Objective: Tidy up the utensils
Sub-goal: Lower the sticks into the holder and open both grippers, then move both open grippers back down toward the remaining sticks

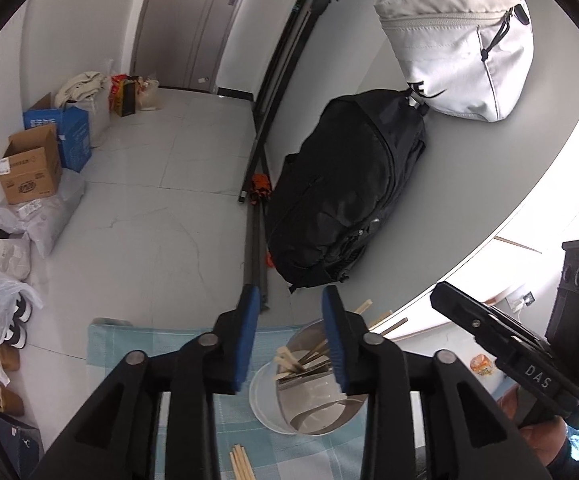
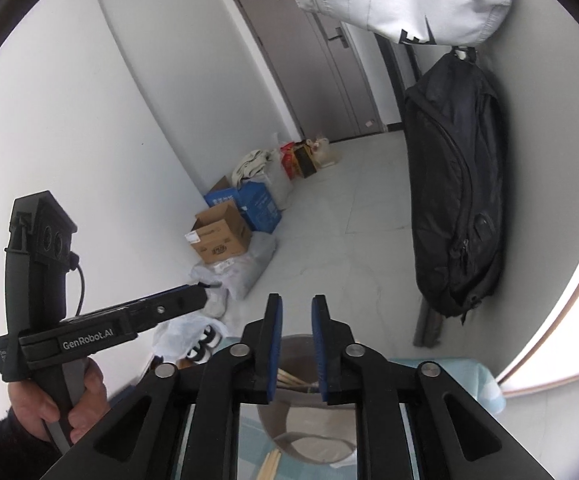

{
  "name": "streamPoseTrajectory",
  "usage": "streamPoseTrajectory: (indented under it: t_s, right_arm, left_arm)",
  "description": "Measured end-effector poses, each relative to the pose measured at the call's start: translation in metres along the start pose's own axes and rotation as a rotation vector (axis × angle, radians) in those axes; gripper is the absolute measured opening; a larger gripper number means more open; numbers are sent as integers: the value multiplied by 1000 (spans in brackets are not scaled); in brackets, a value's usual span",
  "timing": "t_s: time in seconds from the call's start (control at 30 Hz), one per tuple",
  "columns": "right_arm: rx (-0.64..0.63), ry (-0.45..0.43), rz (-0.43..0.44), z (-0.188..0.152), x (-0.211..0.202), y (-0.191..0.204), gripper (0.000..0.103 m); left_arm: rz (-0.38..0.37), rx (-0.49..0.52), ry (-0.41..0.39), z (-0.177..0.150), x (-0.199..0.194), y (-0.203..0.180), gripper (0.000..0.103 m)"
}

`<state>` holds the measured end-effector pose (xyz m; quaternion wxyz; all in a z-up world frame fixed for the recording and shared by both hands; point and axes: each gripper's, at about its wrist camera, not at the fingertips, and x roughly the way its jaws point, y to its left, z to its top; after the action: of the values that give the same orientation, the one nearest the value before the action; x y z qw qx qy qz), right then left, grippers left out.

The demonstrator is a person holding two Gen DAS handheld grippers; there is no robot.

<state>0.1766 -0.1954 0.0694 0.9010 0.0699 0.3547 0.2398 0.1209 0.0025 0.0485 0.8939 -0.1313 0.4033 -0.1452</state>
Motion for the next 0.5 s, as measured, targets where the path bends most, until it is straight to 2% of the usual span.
streamPoseTrajectory:
  t_s: [0.03,0.1,0.5]
  right_arm:
    - [4,-6,-3,0,-2,0,28]
    - [11,-19,-7,-2,-7,1,34]
    - [-14,-78,-2,-8,-41,28,46]
  left_arm:
    - [12,-2,-13,-2,-4,0,36]
    - [29,1,-24,-4,-6,1,38]
    - [82,35,-77,-17,-37,-9,40]
